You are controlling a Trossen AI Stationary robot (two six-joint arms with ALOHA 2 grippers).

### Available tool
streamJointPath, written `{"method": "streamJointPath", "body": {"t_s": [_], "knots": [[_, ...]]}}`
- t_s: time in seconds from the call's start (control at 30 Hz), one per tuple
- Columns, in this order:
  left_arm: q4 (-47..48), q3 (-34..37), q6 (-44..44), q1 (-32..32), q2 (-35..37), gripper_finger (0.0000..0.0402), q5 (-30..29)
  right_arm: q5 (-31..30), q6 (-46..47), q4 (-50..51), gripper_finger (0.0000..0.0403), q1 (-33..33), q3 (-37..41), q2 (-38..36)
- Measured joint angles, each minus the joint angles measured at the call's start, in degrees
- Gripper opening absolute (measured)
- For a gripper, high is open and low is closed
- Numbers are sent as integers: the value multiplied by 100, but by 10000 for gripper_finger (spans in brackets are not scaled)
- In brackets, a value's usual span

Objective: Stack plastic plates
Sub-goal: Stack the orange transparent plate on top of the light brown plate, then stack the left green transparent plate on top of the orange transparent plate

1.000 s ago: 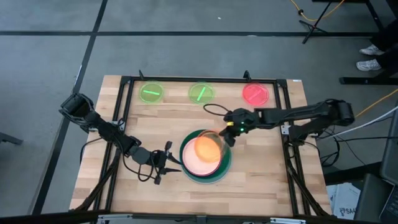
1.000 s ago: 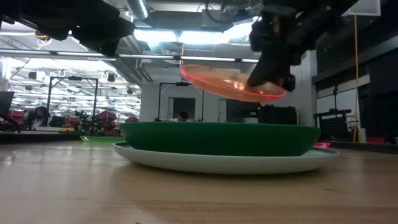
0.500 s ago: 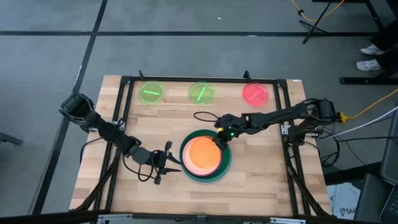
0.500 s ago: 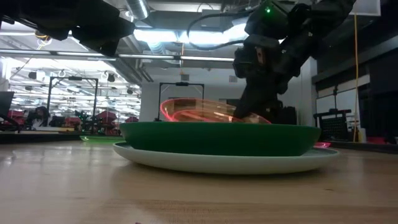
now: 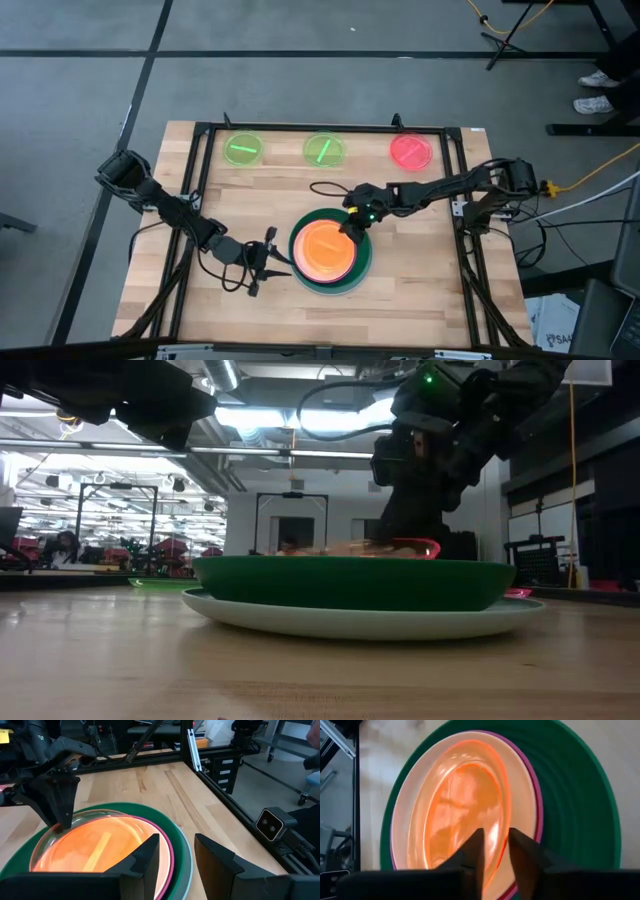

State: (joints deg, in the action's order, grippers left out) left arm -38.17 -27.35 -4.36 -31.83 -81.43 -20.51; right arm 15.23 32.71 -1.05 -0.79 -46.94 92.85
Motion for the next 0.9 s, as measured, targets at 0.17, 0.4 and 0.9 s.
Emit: {"method": "streamJointPath", "body": {"t_s": [0.17, 0.4, 0.9], "knots": [[2, 0, 0, 0, 0, 117, 61, 4, -260, 349, 134, -38, 0, -429], [-42, -37, 0, 145, 0, 117, -198, -1030, -1306, 845, 147, 426, 0, -1546], [1951, -417, -324, 1897, 901, 117, -457, -1915, -2984, -1467, 147, 1169, 1308, -1964]]}}
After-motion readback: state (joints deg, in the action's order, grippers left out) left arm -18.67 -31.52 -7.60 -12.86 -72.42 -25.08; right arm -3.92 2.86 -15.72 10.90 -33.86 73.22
